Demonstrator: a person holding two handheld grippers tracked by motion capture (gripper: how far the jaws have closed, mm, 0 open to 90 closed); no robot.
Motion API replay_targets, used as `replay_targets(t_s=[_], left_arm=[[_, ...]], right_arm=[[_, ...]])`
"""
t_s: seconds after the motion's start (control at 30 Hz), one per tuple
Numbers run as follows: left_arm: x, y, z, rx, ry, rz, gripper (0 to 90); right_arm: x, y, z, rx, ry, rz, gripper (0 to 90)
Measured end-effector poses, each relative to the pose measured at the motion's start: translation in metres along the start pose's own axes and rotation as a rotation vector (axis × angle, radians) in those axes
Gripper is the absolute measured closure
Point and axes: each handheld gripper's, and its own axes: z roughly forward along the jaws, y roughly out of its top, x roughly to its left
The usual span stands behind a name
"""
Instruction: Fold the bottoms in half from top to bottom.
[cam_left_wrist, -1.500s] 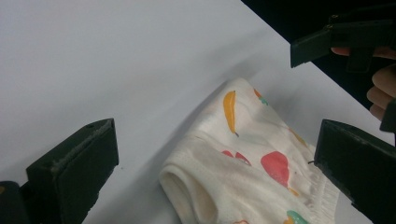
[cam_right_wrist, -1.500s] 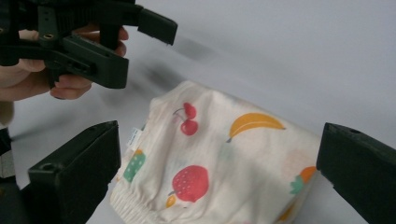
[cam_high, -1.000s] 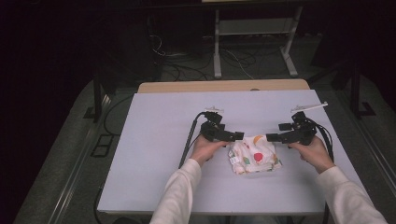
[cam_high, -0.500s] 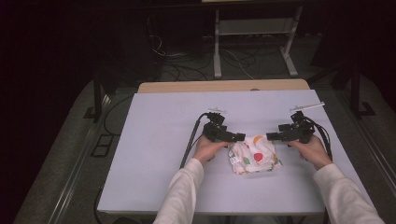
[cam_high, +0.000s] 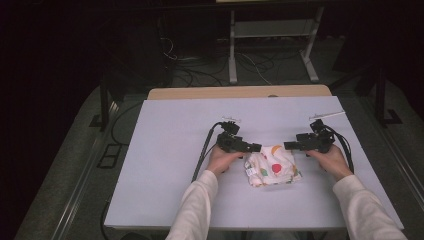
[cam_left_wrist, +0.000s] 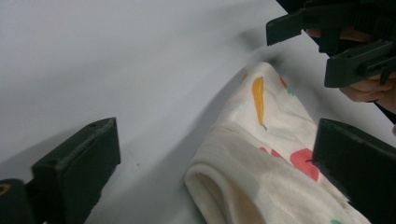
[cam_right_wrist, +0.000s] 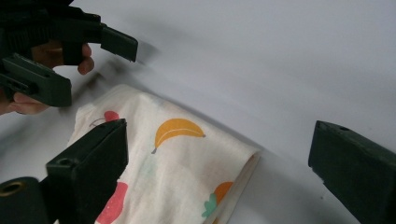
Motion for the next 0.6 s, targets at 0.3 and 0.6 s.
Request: replay_targets(t_s=[0.3, 0.6], left_arm=[[0.0014, -0.0017, 0.0044, 0.008, -0.034, -0.013, 14.2], [0.0029, -0.0039, 0.008, 0.026, -0.032, -0.017, 23.7]], right_arm=[[-0.0029, -0.0008, 0.0022, 0.003, 0.012, 0.003, 13.0], [-0.0069, -0.002, 0.0056, 0.015, 0.022, 0.007, 17.3]])
